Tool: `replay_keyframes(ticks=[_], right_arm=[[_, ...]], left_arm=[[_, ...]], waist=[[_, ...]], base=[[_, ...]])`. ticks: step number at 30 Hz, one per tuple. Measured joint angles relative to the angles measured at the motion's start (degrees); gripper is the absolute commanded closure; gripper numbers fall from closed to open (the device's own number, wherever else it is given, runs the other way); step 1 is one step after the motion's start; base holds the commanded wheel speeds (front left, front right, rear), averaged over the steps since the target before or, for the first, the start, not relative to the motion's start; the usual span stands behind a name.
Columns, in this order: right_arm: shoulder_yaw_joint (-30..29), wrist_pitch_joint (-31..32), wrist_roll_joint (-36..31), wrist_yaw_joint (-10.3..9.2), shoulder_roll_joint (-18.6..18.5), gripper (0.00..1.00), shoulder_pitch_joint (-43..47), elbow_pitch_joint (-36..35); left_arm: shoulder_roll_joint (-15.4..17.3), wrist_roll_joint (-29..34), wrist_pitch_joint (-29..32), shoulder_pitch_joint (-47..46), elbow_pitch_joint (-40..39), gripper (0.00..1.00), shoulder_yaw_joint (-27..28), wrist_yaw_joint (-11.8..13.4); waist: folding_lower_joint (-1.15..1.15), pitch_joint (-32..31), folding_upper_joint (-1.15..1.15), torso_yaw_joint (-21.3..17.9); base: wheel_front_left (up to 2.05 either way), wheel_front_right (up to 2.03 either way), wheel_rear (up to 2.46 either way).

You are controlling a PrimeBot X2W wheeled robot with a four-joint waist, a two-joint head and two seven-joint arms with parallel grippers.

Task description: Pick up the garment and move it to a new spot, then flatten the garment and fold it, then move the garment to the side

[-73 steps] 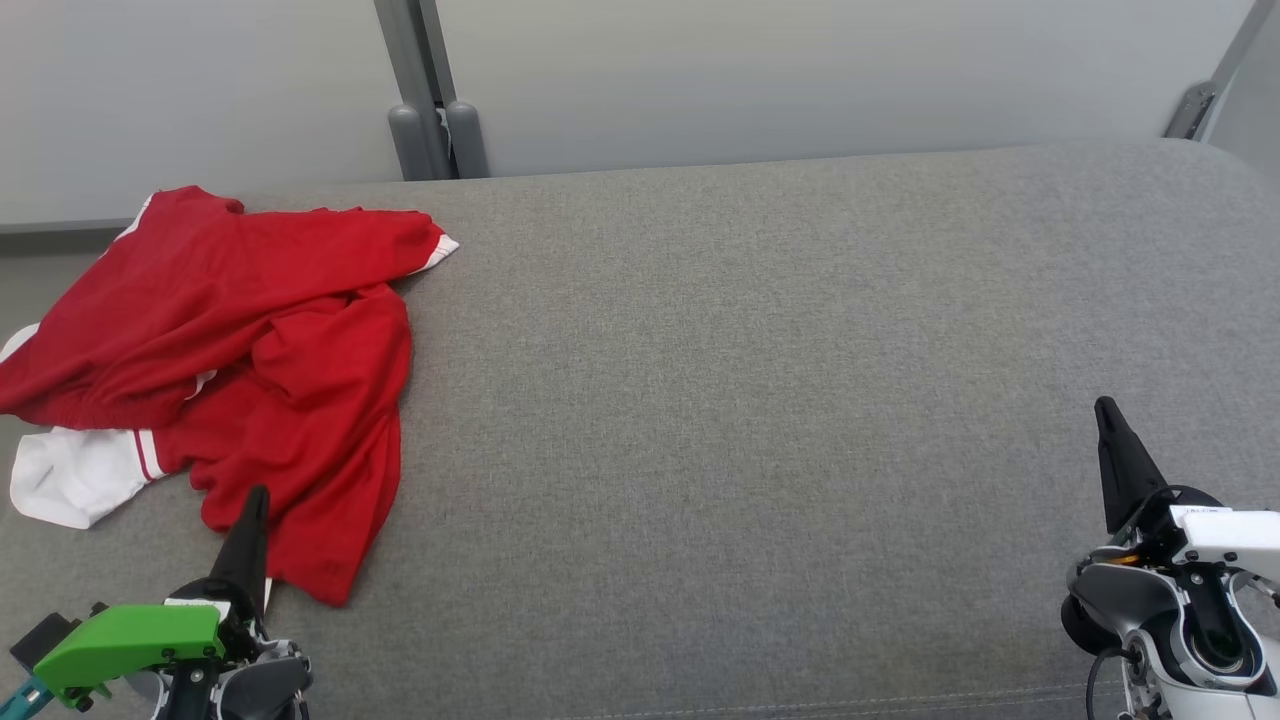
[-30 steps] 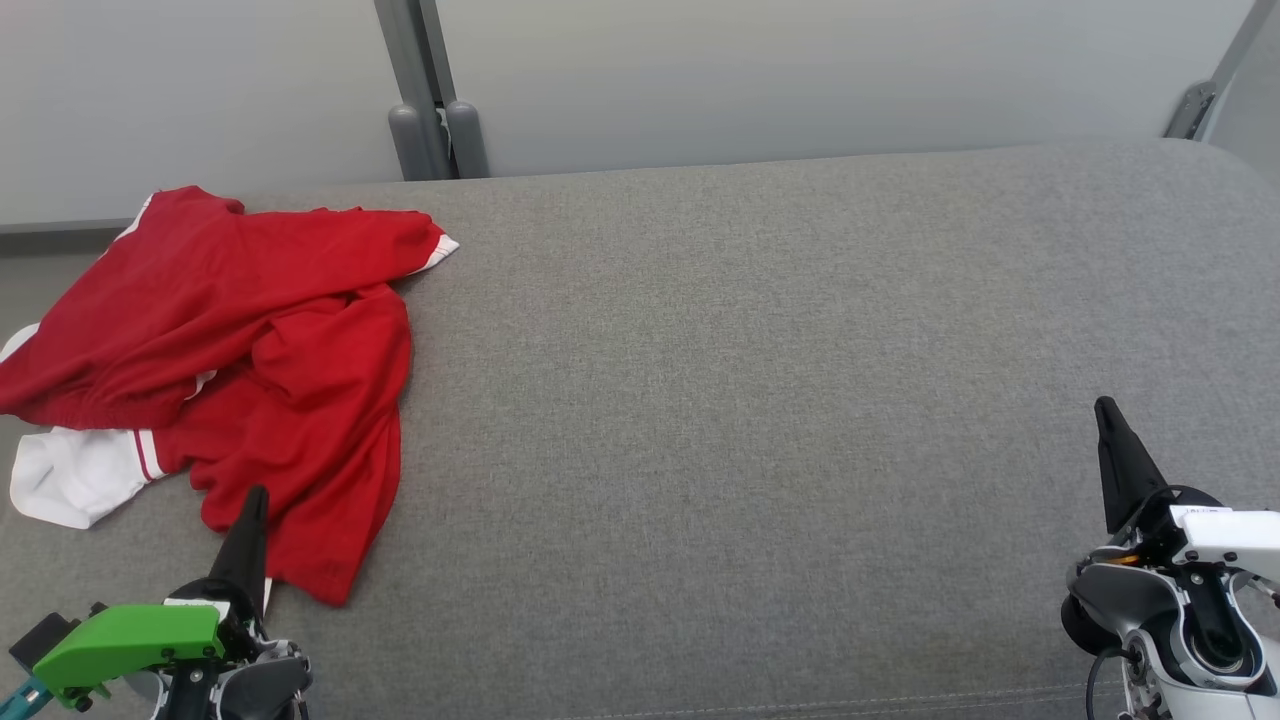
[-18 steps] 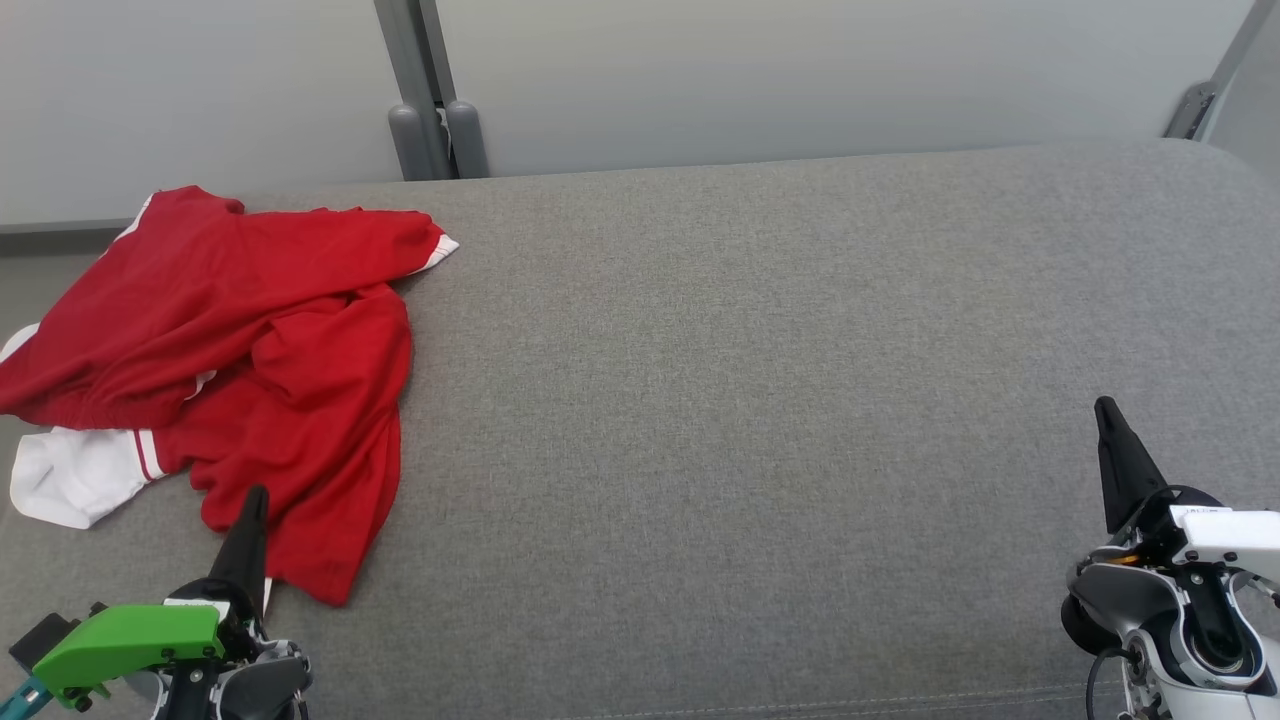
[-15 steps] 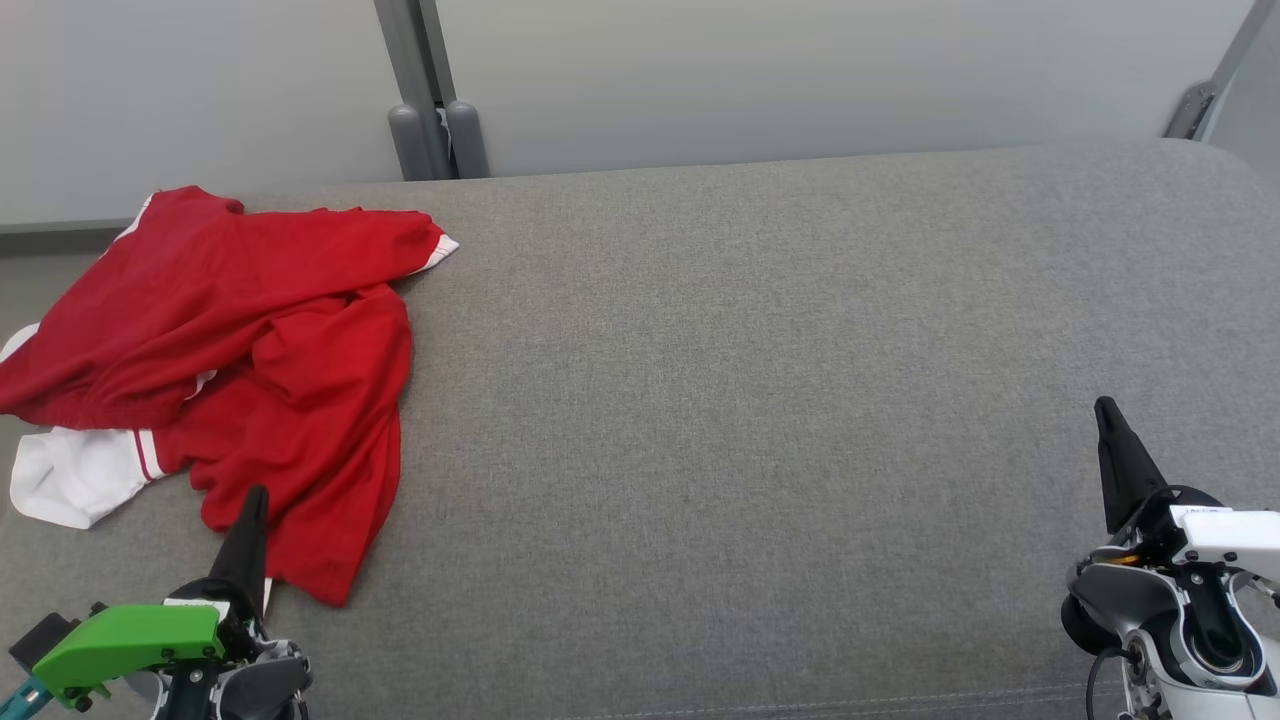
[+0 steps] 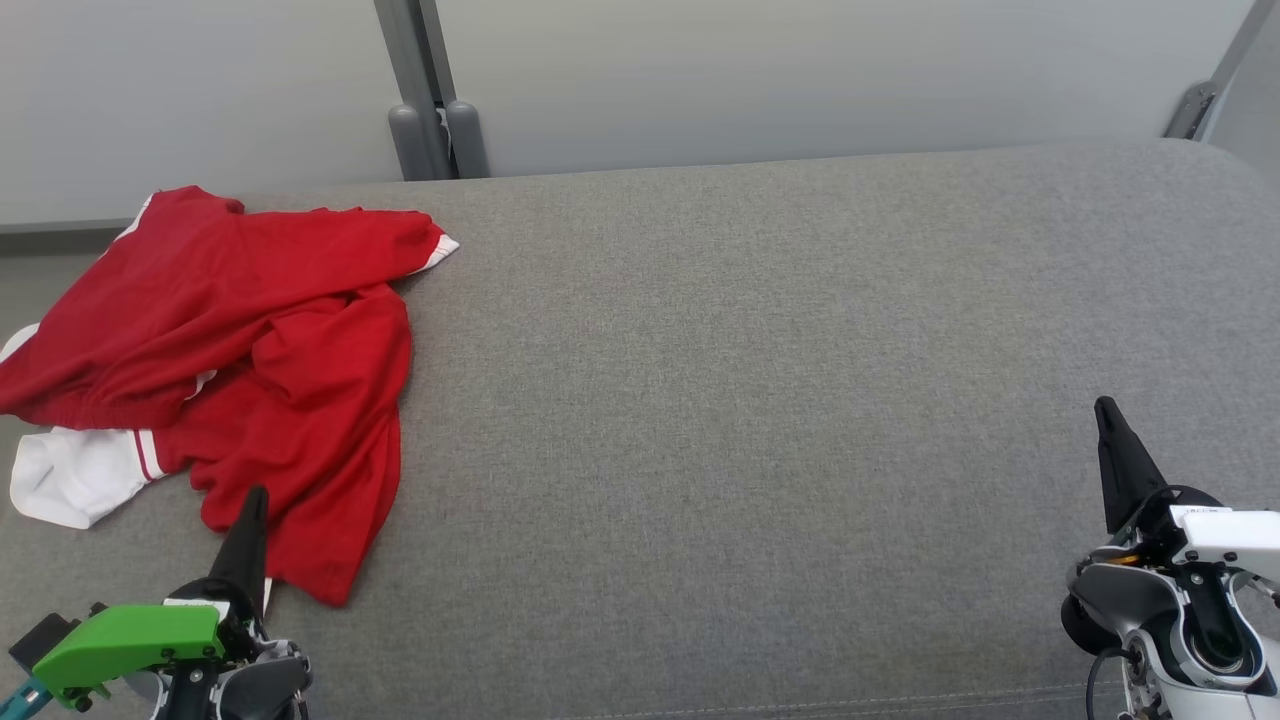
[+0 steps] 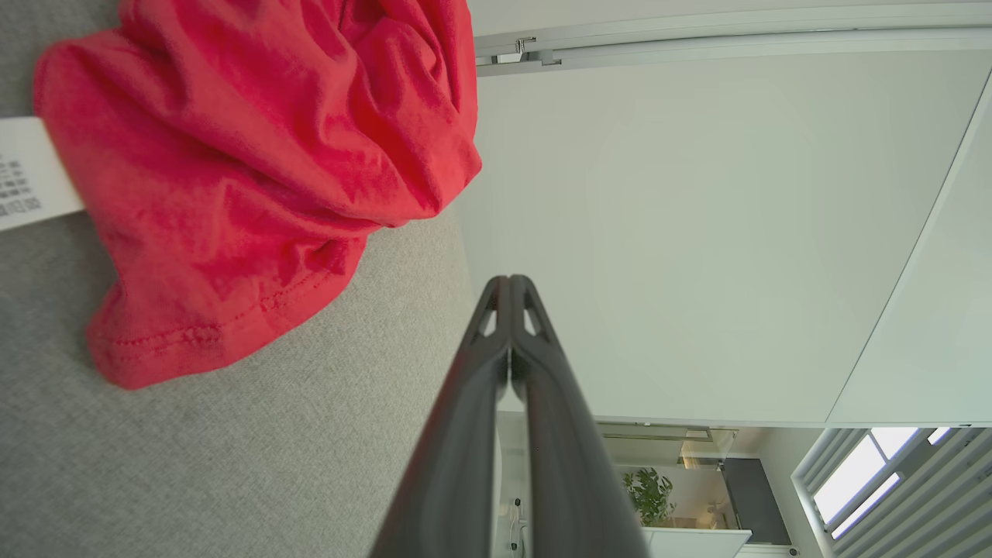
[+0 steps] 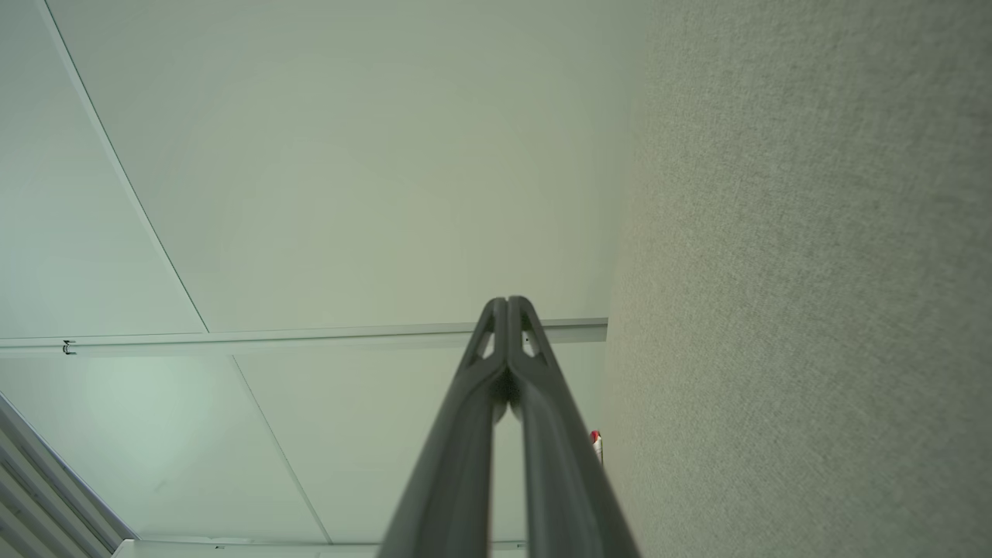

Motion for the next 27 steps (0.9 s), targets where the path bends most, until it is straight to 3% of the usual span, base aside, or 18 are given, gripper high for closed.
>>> replay_keyframes(ticks=[9, 10, 11, 13, 14, 27], right_arm=[[0.0, 0.0, 0.0, 0.0, 0.0, 1.0, 0.0, 0.0], [0.0, 0.0, -0.01, -0.07, 0.12, 0.0, 0.23, 0.4], [0.0, 0.0, -0.01, -0.08, 0.41, 1.0, 0.73, 1.01], [0.03, 0.0, -0.01, -0.09, 1.09, 1.0, 2.11, 2.43], [0.05, 0.0, -0.01, -0.09, 1.4, 0.0, 2.87, 2.97], [1.64, -2.09, -4.9, -0.1, -0.45, 0.0, 3.72, 2.11]], left_arm=[[-0.08, 0.01, 0.0, 0.0, 0.0, 1.0, 0.02, 0.0], [-0.21, -0.04, -0.01, 0.15, 0.44, 0.0, -0.01, 0.02], [-0.44, -0.05, -0.02, 0.56, 1.04, 1.0, -0.05, 0.02], [-1.0, -0.1, -0.05, 1.7, 2.38, 1.0, -0.19, 0.03], [-1.29, -0.1, -0.05, 2.35, 2.87, 0.0, -0.25, 0.04], [-1.57, 2.24, -1.55, 3.13, 2.68, 0.0, -1.57, 0.07]], waist=[[0.0, 0.0, 0.0, 0.0], [0.0, 0.0, 0.0, 0.0], [0.0, 0.0, 0.0, 0.0], [0.0, 0.0, 0.0, 0.0], [0.0, 0.0, 0.0, 0.0], [0.0, 0.12, 0.0, 0.03]], base=[[0.0, 0.0, 0.0], [0.0, 0.0, 0.0], [0.0, 0.0, 0.0], [0.0, 0.0, 0.0], [0.0, 0.0, 0.0], [0.0, 0.0, 0.0]])
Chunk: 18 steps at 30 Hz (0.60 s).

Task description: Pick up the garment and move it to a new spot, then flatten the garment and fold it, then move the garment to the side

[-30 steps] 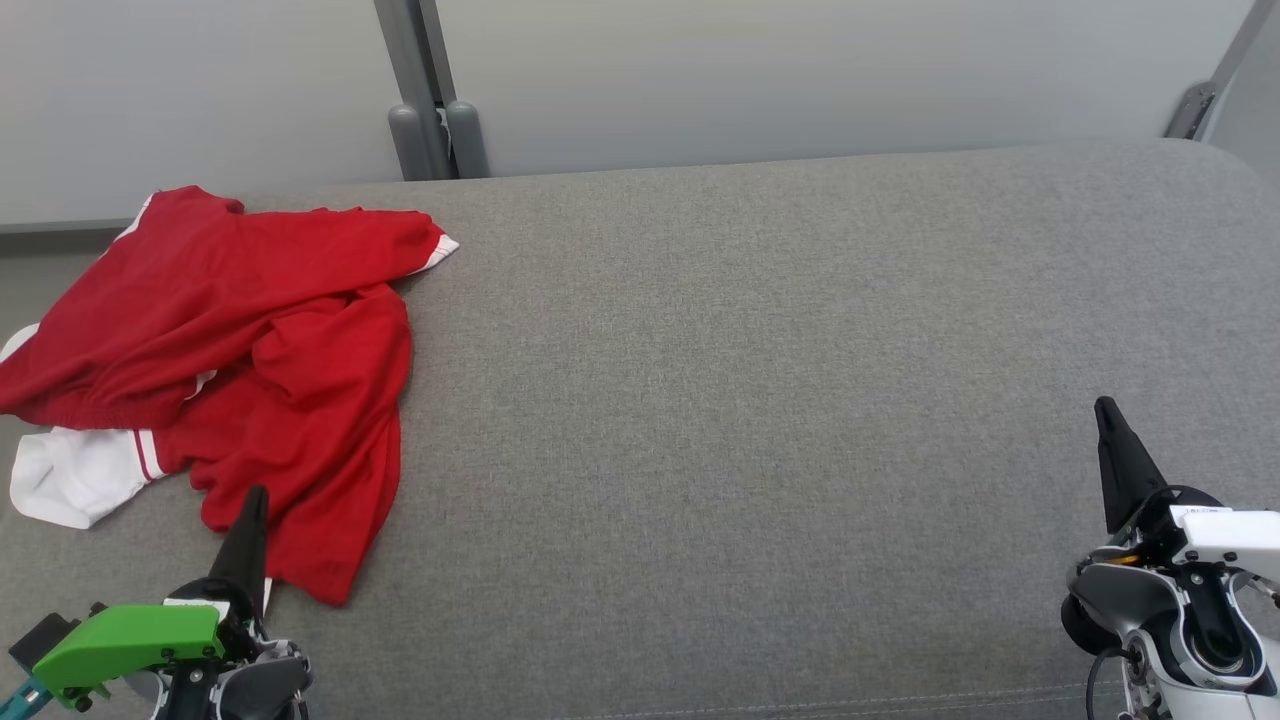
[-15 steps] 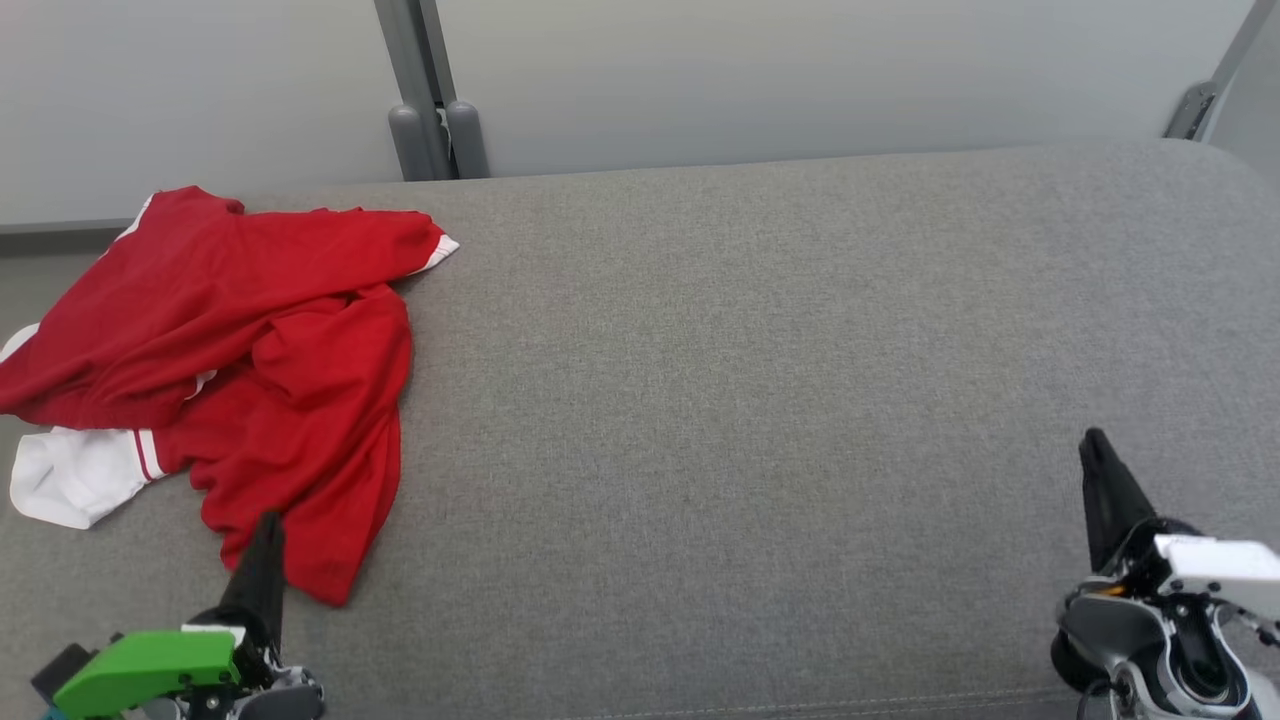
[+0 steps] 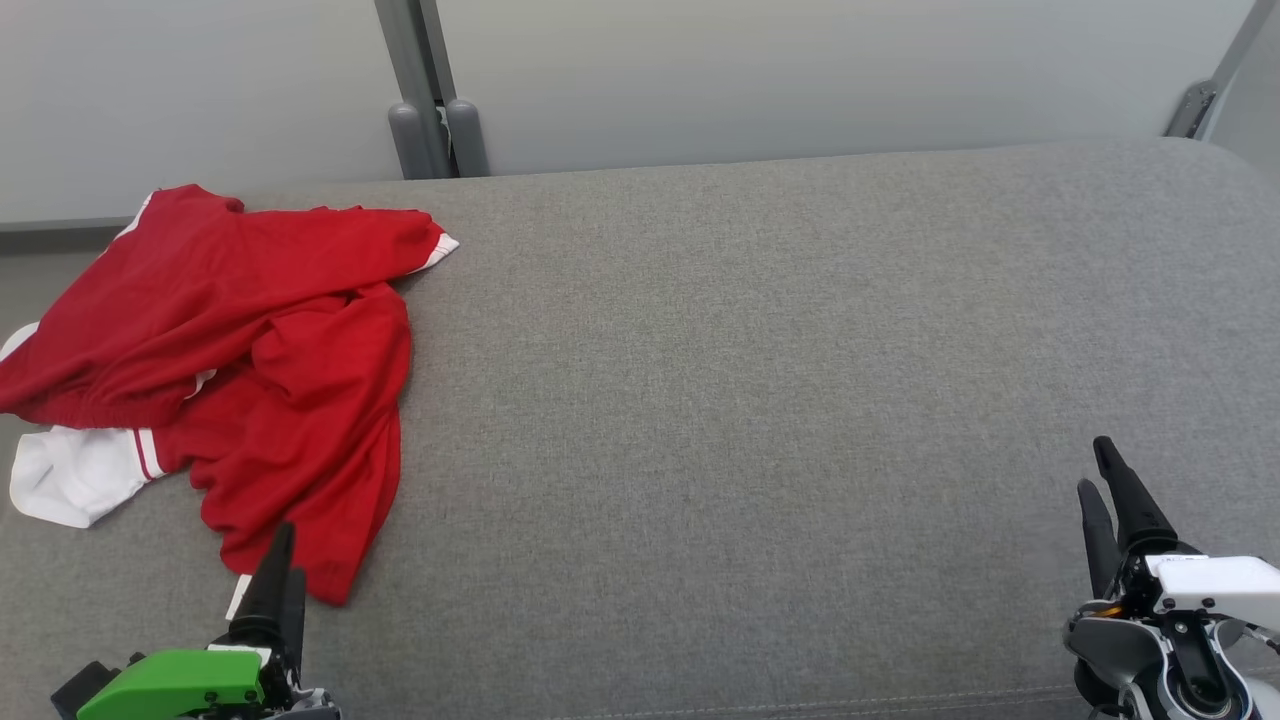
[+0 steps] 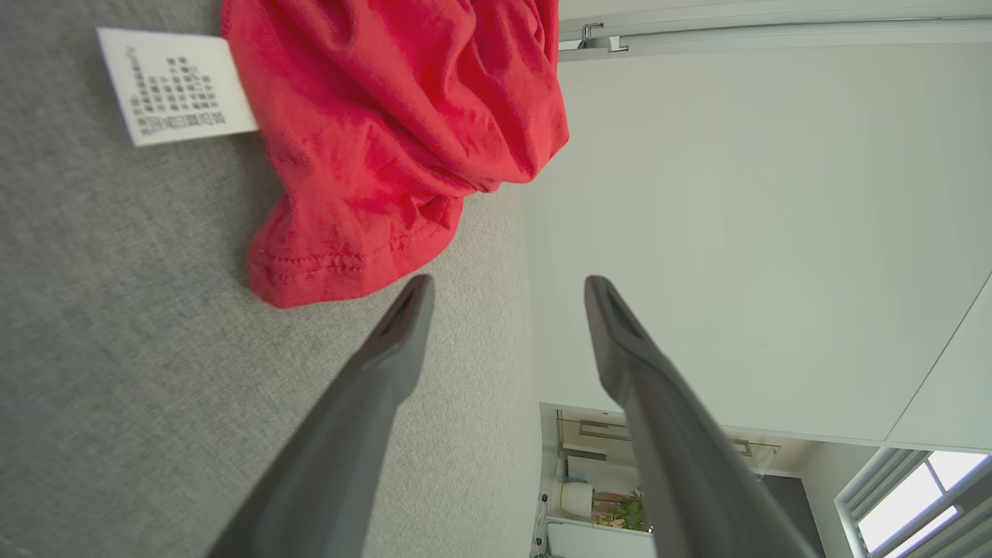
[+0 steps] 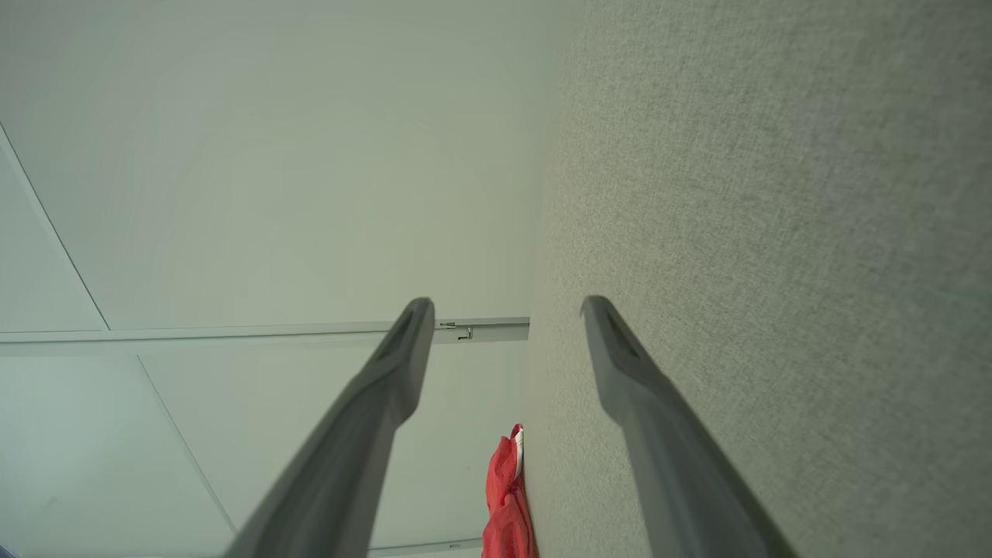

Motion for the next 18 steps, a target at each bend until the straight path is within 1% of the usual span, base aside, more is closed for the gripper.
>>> replay_keyframes(ticks=[5, 8, 10, 12, 16, 18], right_arm=[[1.09, -0.78, -3.31, -0.21, -1.35, 0.0, 0.0, -0.68], [1.94, -1.48, -6.2, -0.77, -2.23, 0.0, 0.0, -1.13], [2.66, -1.81, -8.24, -1.54, -2.7, 0.0, 0.0, -1.46], [3.24, -2.12, -10.6, -1.78, -2.97, 0.0, 0.0, -1.79], [4.75, -2.86, -14.74, -3.0, -3.91, 0.0, -0.01, -2.32], [5.5, -3.08, -16.67, -3.1, -4.34, 0.0, -0.01, -2.48]], left_arm=[[0.48, 2.29, -1.23, -0.01, -0.07, 0.0, -0.66, 0.0], [1.15, 4.97, -1.59, -0.03, -0.15, 0.0, -1.54, 0.0], [1.44, 6.26, -2.13, -0.04, -0.23, 0.0, -1.97, 0.02], [1.85, 8.42, -2.25, -0.08, -0.29, 0.0, -2.4, 0.04], [2.94, 12.45, -3.16, -0.16, -0.38, 0.0, -3.58, 0.82], [3.28, 14.52, -3.35, -0.18, -0.44, 0.0, -4.01, 1.22]], waist=[[0.0, 0.0, 0.0, 0.02], [0.0, -0.01, 0.0, 0.05], [0.0, -0.03, 0.0, 0.07], [0.0, -0.04, 0.0, 0.09], [0.0, -0.05, 0.0, 0.11], [0.0, -0.06, 0.0, 0.12]], base=[[0.0, 0.0, 0.0], [0.0, 0.0, 0.0], [0.0, 0.0, 0.0], [0.0, 0.0, 0.0], [0.0, 0.0, 0.0], [0.0, 0.0, 0.0]])
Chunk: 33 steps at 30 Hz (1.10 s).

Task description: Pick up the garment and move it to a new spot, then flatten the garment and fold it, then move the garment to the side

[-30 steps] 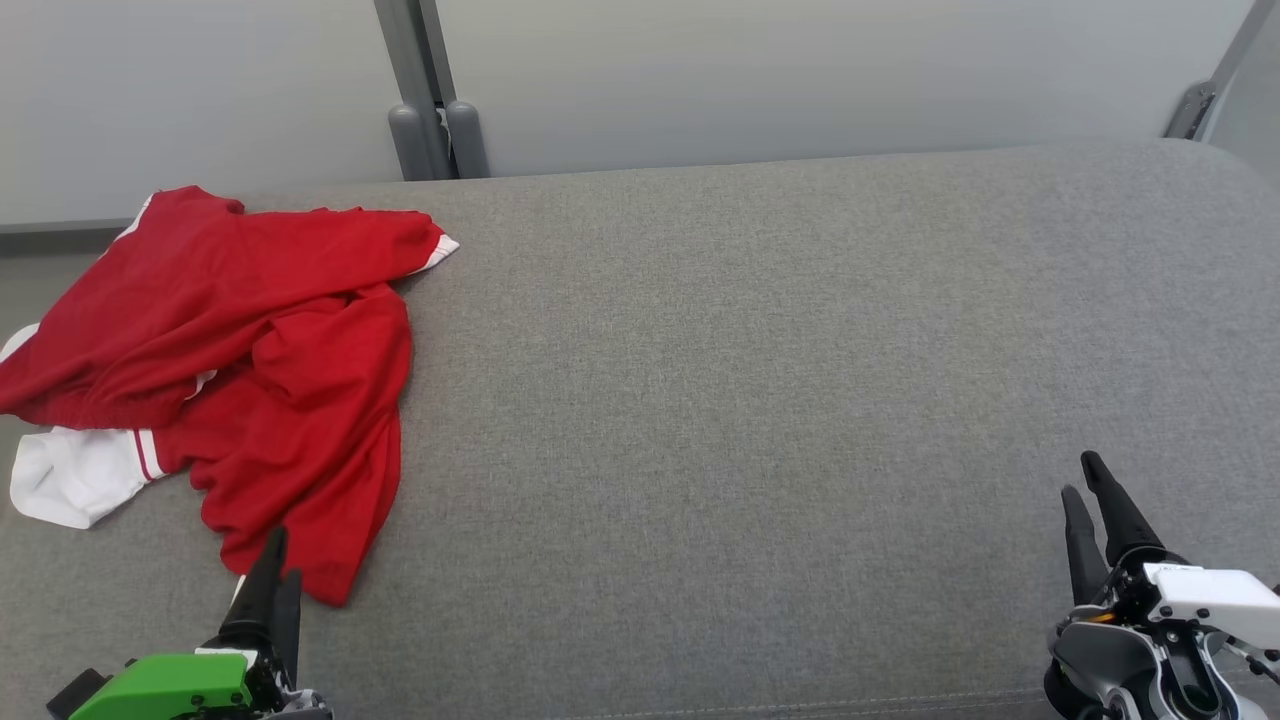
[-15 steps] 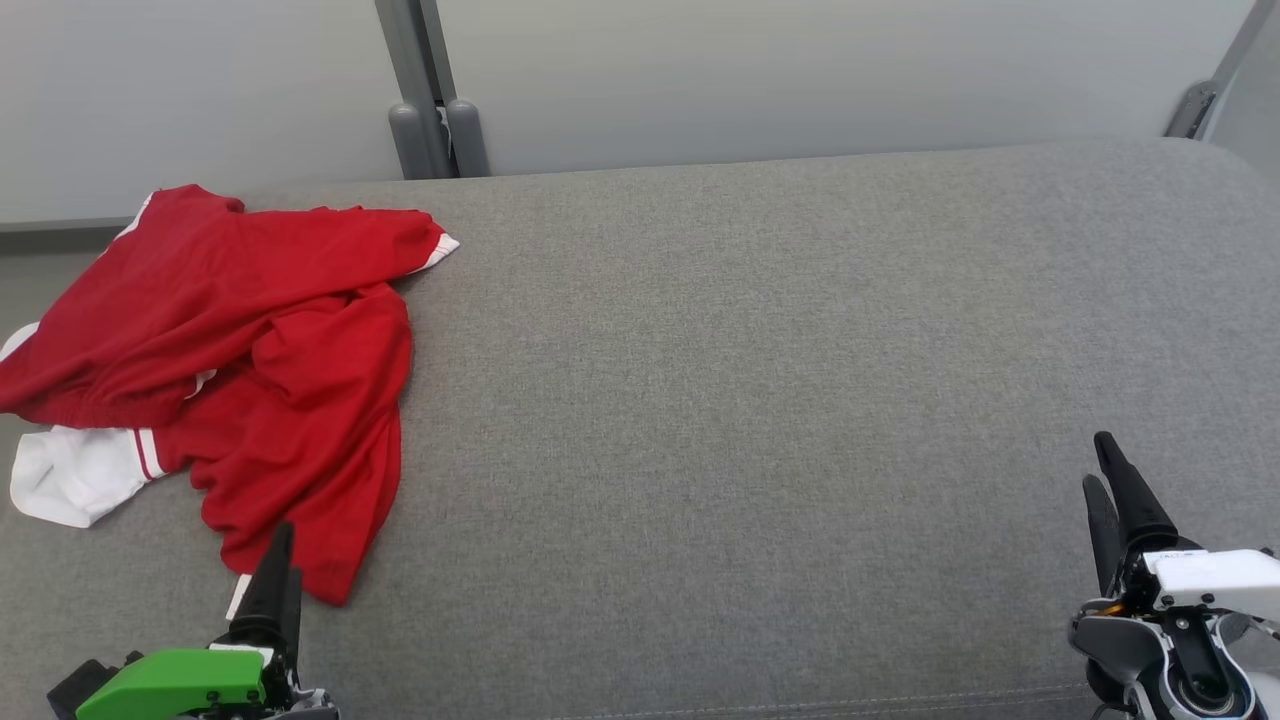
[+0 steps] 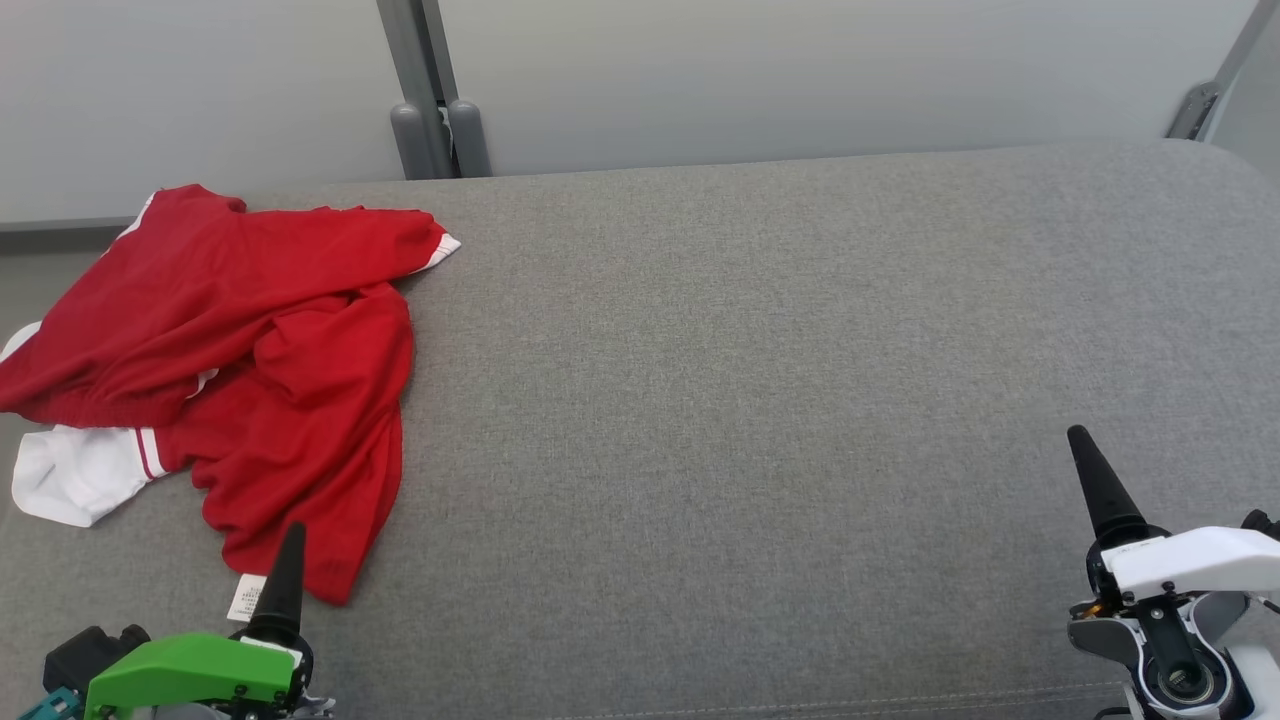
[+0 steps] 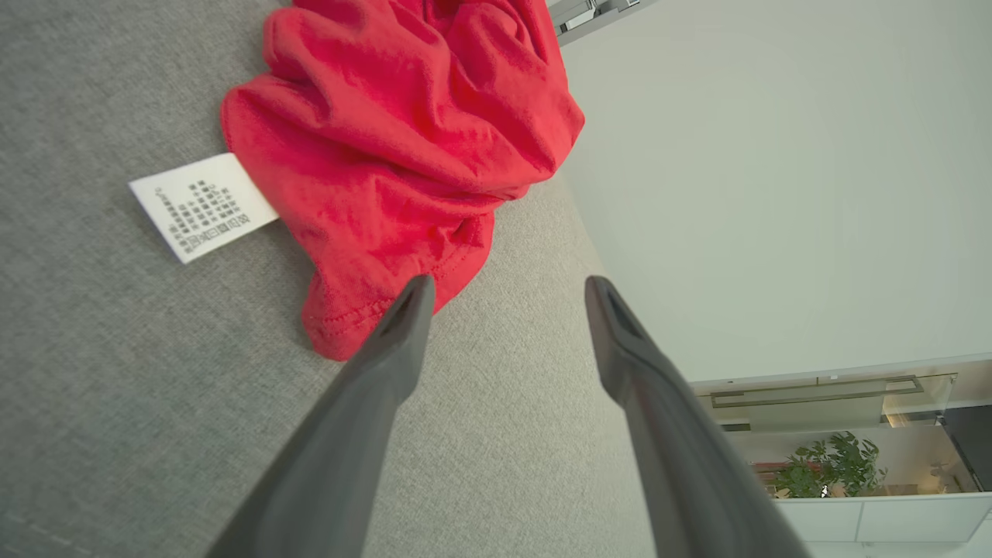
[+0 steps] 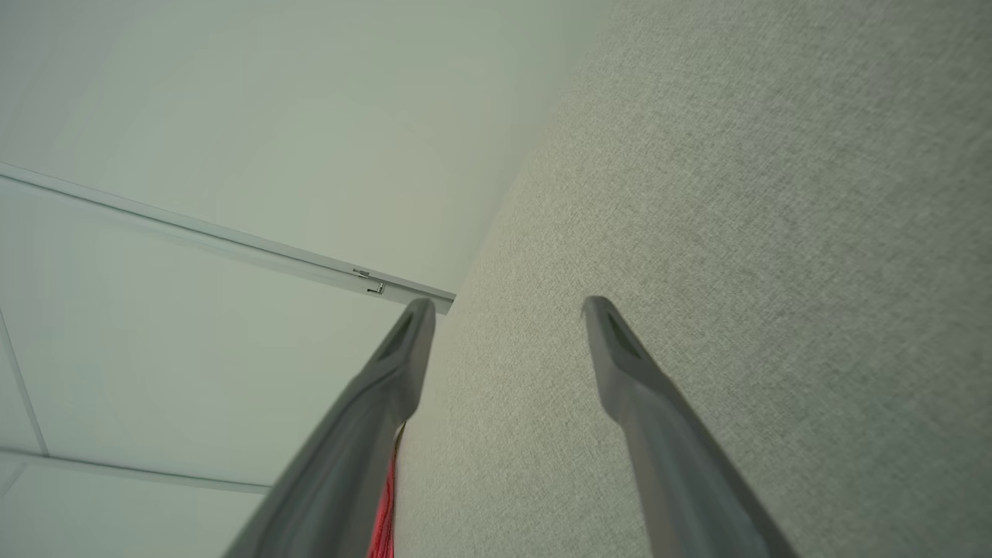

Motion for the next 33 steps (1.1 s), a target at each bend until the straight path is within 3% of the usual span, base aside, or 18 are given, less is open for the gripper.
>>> replay_keyframes(ticks=[18, 33], right_arm=[[4.63, -3.52, -14.57, -2.54, -2.04, 0.0, -0.08, -1.3], [6.93, -6.36, -26.06, -4.36, -3.87, 0.0, -0.33, -2.7]], left_arm=[[0.14, 13.49, -3.32, -0.47, -2.69, 0.0, -1.6, 2.88], [0.24, 25.88, -5.8, -0.48, -4.5, 0.0, -2.89, 3.79]], waist=[[0.0, 0.03, 0.0, 0.06], [0.0, -0.18, 0.0, 0.07]], base=[[0.0, 0.0, 0.0], [0.0, 0.0, 0.0]])
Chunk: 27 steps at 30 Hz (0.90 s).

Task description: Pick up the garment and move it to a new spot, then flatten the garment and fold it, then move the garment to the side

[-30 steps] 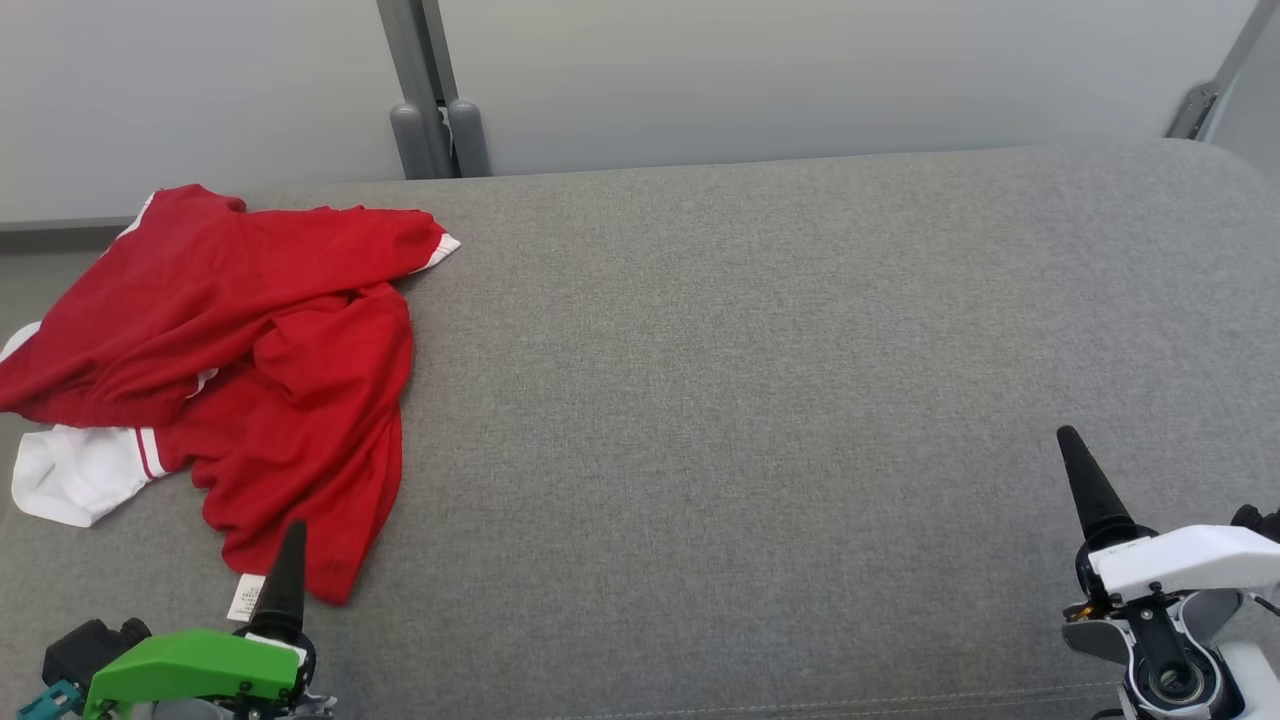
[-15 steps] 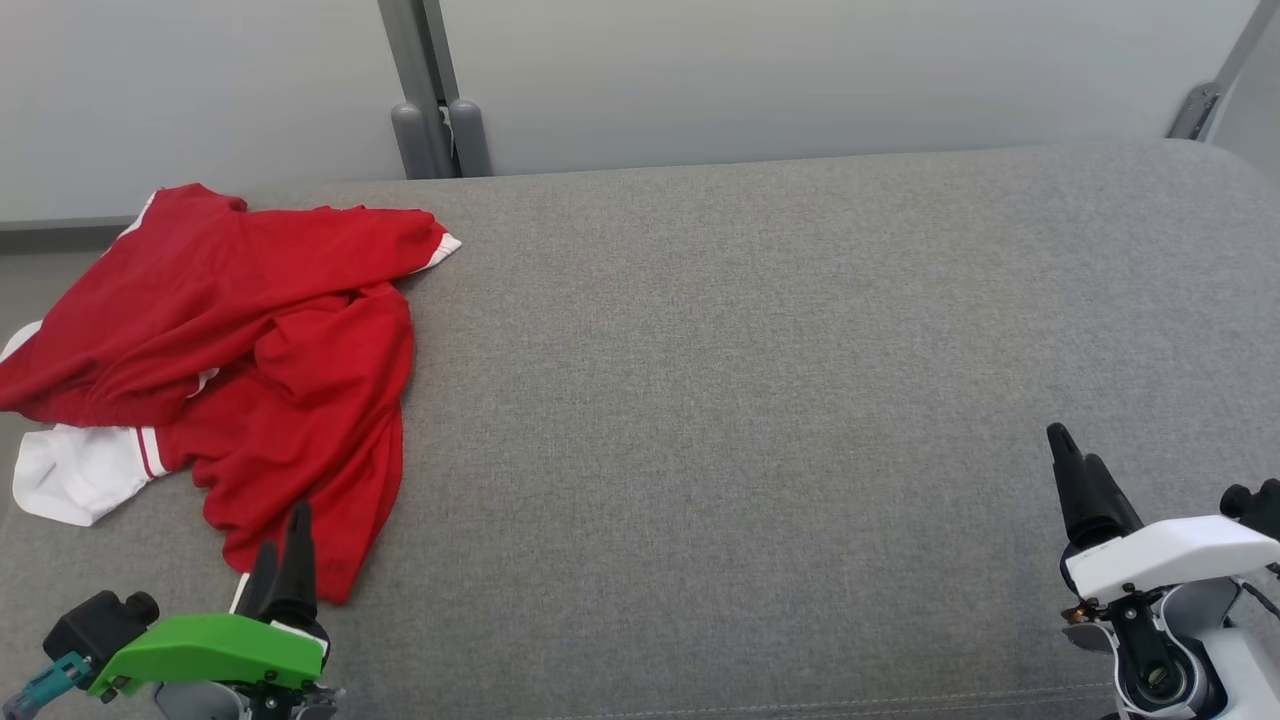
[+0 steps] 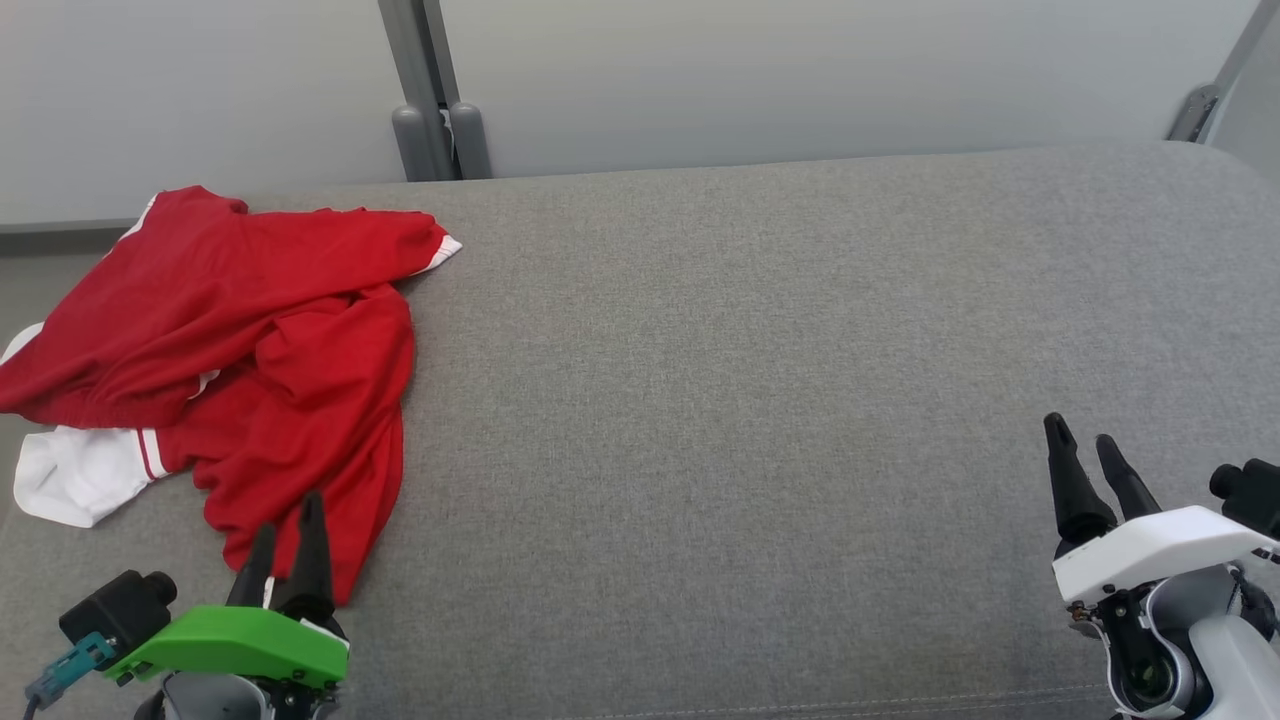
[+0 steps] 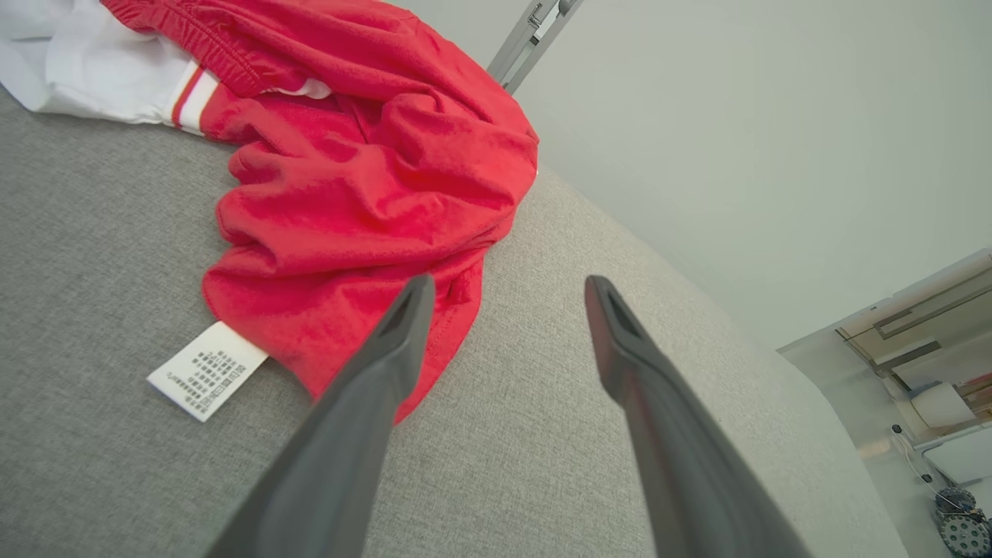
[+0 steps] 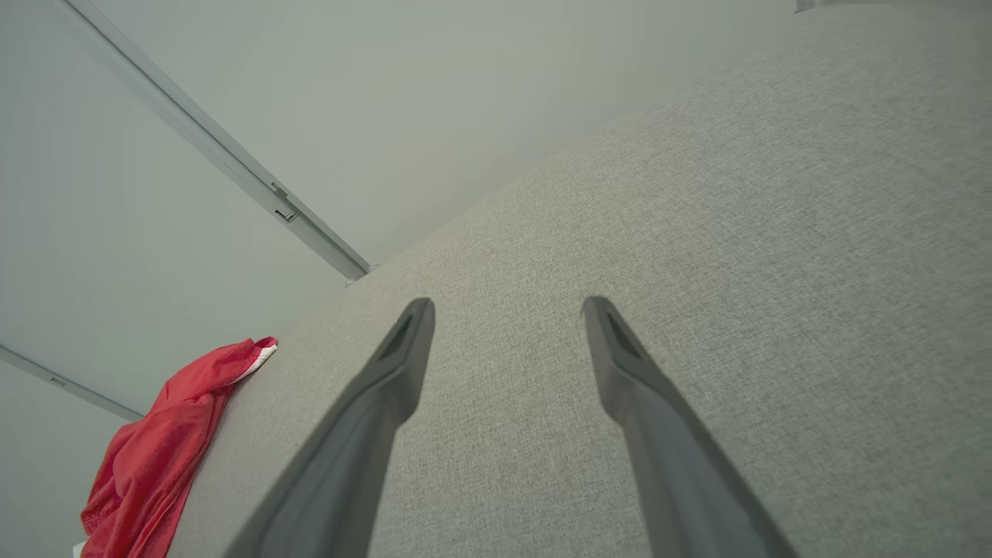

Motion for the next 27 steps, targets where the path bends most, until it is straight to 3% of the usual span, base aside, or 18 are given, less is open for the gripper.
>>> replay_keyframes(ticks=[27], right_arm=[[4.87, -5.43, -21.19, -3.18, -4.66, 0.0, -0.64, -2.54]], left_arm=[[0.71, 22.29, -5.09, 0.08, -2.8, 0.0, -2.41, 1.01]], waist=[[0.0, -0.2, 0.0, -0.2]], base=[[0.0, 0.0, 0.0]])
